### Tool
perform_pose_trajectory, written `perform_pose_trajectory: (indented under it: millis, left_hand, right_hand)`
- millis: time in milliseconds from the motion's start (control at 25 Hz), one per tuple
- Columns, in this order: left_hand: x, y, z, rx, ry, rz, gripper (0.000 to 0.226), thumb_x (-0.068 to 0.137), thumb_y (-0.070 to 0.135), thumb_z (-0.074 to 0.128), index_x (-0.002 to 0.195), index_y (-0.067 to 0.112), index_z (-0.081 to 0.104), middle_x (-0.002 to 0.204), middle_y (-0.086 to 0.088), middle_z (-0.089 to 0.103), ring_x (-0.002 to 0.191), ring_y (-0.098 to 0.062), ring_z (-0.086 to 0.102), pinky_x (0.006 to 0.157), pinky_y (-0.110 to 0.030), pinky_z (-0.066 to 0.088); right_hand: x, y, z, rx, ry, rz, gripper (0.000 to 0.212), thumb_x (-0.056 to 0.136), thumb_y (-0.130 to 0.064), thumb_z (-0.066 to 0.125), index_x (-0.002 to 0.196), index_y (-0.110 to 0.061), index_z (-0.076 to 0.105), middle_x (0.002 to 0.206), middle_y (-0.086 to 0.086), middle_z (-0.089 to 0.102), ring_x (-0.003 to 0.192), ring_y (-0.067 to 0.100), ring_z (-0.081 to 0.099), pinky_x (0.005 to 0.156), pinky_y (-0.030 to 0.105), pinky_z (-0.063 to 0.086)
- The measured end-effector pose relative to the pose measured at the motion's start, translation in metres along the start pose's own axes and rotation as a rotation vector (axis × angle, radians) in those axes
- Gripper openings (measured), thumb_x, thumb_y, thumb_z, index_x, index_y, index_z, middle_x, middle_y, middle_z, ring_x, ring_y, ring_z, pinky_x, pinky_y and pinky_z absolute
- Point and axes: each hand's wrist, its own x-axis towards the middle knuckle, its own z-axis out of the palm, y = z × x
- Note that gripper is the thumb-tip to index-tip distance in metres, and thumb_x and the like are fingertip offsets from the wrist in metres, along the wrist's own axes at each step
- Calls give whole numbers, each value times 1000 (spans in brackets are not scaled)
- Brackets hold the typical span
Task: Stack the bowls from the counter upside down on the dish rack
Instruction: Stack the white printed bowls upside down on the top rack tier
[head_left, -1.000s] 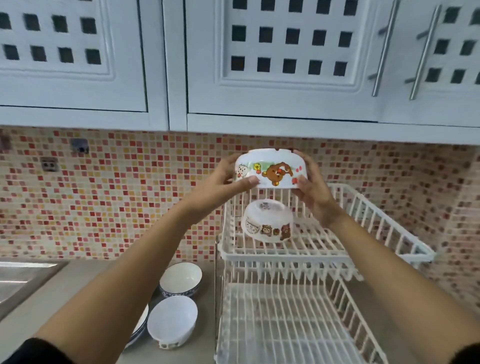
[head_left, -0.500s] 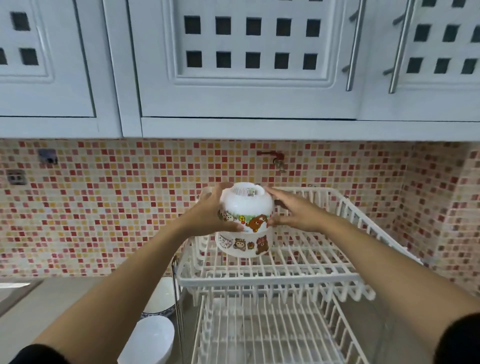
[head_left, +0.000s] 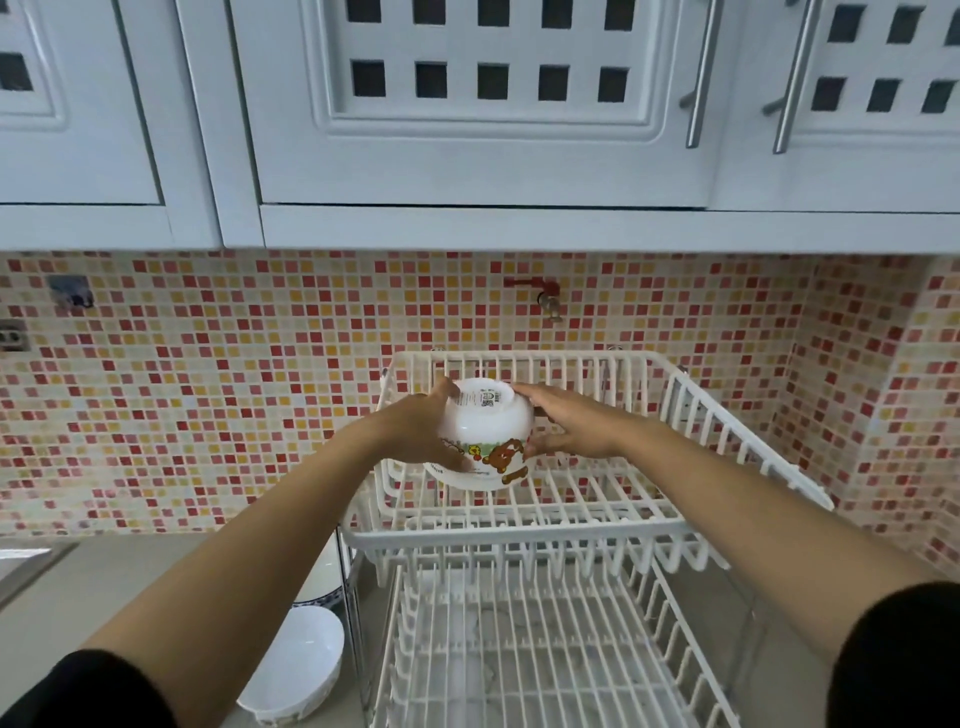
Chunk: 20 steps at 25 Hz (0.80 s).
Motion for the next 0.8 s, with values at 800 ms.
perform_pose_trajectory:
  millis: [800]
  left_hand:
    - [-177, -116, -45, -97, 451, -182, 51, 98, 32, 43, 144, 12, 33, 151, -12, 38, 132, -33, 44, 107, -44, 42]
  right_hand:
    - [12, -254, 58, 107, 277, -45, 61, 99, -29, 40, 150, -10, 13, 159, 7, 13, 146, 23, 15, 116, 34, 16]
